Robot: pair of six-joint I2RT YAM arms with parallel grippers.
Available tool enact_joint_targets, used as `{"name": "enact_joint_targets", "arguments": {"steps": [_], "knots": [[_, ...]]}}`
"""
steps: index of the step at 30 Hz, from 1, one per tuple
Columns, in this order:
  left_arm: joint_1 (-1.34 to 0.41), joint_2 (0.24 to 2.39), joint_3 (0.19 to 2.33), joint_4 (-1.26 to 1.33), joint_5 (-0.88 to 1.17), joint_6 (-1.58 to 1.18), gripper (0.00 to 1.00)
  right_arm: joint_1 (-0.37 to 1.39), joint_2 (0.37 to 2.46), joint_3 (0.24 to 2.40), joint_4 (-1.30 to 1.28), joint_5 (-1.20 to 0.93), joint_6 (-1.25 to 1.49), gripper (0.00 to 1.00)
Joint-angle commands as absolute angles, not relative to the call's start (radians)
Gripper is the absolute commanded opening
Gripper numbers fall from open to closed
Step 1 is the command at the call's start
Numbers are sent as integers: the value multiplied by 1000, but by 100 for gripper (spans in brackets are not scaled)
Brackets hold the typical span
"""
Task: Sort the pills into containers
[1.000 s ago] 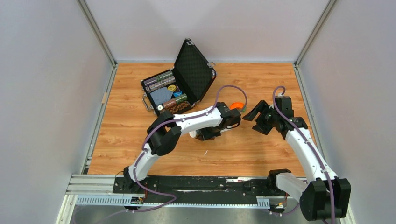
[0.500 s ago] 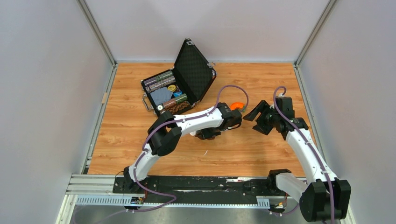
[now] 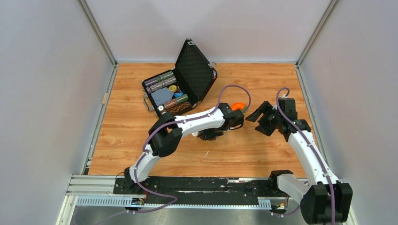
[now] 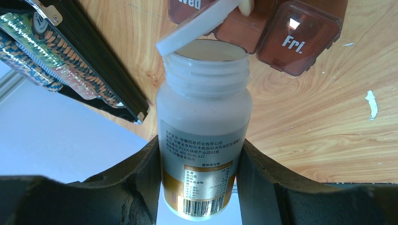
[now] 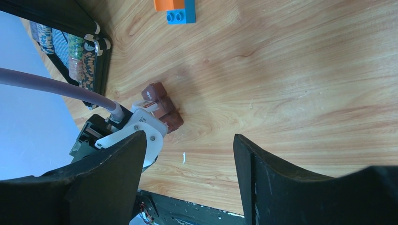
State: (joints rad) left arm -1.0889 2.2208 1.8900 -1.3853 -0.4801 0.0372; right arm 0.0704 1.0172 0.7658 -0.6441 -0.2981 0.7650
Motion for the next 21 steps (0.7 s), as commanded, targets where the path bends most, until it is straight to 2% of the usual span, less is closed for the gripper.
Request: {"name": "enact_joint_targets", "arguments": {"steps": [1,12,21], "knots": [[-1098,2206,1906,-1385,-481,19,0,63,998,763,-610,-308,764,69],[-1096,2180,1871,-1355,-482,16,0,59,1003,767,-609,-317,764,69],[-1036,2054,1822,-1280,-385,6,0,56,1003,786,-609,-322,768,69]]}}
